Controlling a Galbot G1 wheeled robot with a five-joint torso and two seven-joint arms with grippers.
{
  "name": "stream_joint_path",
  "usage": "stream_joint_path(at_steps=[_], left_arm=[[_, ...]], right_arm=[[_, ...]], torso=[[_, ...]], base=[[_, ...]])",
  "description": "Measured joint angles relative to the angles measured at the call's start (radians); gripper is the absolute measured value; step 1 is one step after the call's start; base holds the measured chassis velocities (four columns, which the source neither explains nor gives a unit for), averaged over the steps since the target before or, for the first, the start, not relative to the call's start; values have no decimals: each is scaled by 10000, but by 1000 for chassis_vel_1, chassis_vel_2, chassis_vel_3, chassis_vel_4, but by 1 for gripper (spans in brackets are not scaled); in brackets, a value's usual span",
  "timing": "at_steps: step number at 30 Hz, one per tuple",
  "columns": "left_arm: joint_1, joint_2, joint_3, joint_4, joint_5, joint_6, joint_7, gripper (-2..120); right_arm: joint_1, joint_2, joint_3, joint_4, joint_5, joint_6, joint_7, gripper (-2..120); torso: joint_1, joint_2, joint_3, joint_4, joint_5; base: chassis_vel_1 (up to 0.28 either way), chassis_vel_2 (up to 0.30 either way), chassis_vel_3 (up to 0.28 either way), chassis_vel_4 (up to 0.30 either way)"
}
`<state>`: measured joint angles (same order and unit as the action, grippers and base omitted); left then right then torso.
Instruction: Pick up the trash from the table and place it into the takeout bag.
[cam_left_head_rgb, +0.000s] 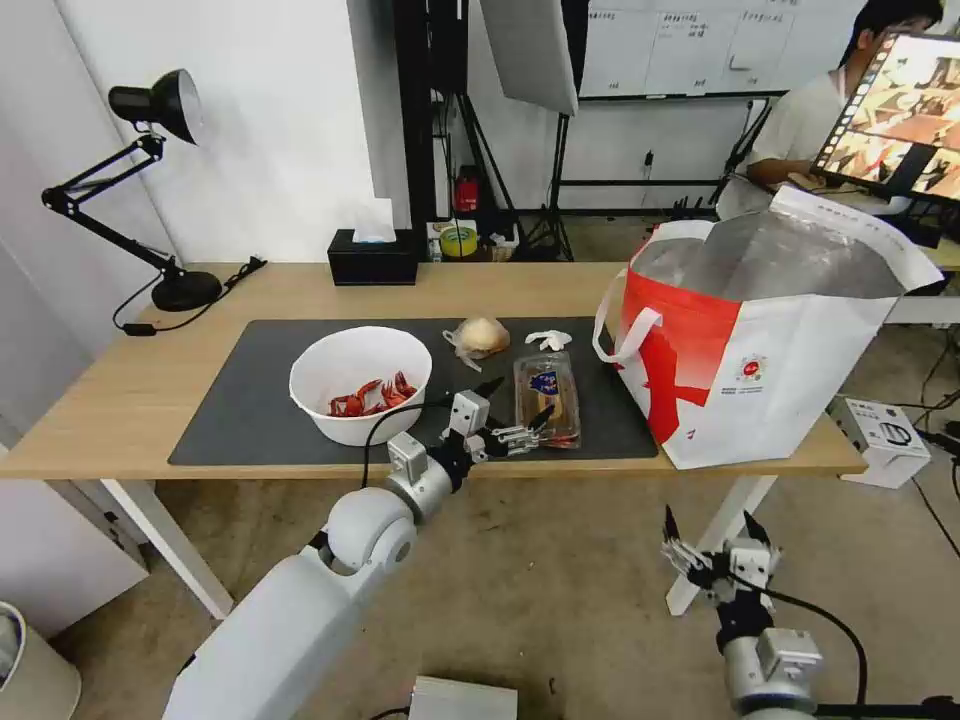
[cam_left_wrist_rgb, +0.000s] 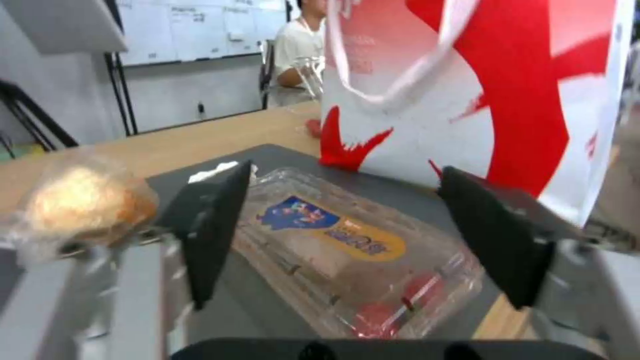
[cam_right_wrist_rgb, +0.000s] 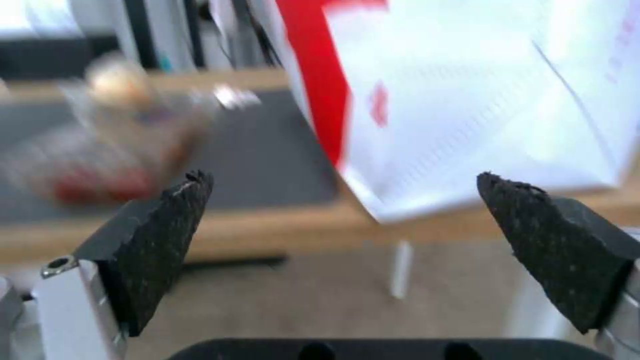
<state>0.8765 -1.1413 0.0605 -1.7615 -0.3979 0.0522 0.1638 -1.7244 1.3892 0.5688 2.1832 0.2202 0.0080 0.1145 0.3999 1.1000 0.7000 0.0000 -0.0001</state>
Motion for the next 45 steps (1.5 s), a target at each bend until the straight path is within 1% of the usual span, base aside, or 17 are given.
stream_joint_path(at_steps=[1,2,3,5,6,9,10,13,14,16,17,18,20,24,25,32,45], left_arm=[[-7,36,8,-21,335,-16,47,65],[-10,71,11,-66,515,-20,69,61],[-10,71,11,-66,515,-20,69,61],[-27,143,37,-133,741,-42,101,51],[-27,143,37,-133,741,-42,101,51],[-135,255,201,-32,923,-188,149,36],[-135,255,201,-32,923,-188,149,36],[-161,334,305,97,1019,-311,200,21],[-161,334,305,97,1019,-311,200,21],[-91,390,303,101,1025,-340,213,13],[-62,418,289,101,1025,-348,215,7],[-62,418,289,101,1025,-348,215,7],[-27,456,235,97,1022,-356,215,0],[33,537,100,14,1002,-365,207,0],[33,537,100,14,1002,-365,207,0],[36,582,66,-1,979,-439,201,0],[-144,368,427,216,1101,-639,195,0]], right_arm=[[96,-91,-101,121,456,-1,-64,100],[165,-167,-154,167,779,-12,-129,100],[165,-167,-154,167,779,-12,-129,100],[337,-323,-250,224,1514,-150,-216,100],[337,-323,-250,224,1514,-150,-216,100],[658,-524,-394,250,2734,-456,-132,100],[658,-524,-394,250,2734,-456,-132,100],[1225,-797,-473,248,4031,-963,177,100],[1225,-797,-473,248,4031,-963,177,100],[1730,-946,-539,125,4932,-1298,366,100],[2049,-1005,-579,-24,5375,-1442,471,100],[2049,-1005,-579,-24,5375,-1442,471,100],[2670,-1094,-660,-315,6127,-1763,658,100],[3565,-1166,-929,-803,7125,-2181,1012,100],[3565,-1166,-929,-803,7125,-2181,1012,100],[4988,-1103,-1470,-2015,8341,-2785,1604,100],[6640,-931,-2059,-3259,9011,-3204,2014,100]], torso=[[0,0,0,0,0],[0,0,0,0,0],[0,0,0,0,0],[0,0,0,0,1],[0,0,0,0,1],[0,0,0,0,3],[0,0,0,0,3],[0,0,0,-1,1],[0,0,0,-1,1],[0,0,0,0,1],[0,0,0,0,1],[0,0,0,0,1],[0,0,0,1,1],[1,-1,1,2,2],[1,-1,1,2,2],[1,-1,0,0,1],[1,0,0,0,1]], base=[[0,0,0,0],[0,0,0,0],[0,0,0,0],[0,0,0,0],[0,0,0,0],[0,0,0,0],[0,0,0,0],[0,0,0,0],[0,0,0,0],[0,0,0,0],[0,0,0,0],[0,0,0,0],[0,0,0,0],[0,0,0,0],[0,0,0,0],[0,0,0,0],[0,0,0,0]])
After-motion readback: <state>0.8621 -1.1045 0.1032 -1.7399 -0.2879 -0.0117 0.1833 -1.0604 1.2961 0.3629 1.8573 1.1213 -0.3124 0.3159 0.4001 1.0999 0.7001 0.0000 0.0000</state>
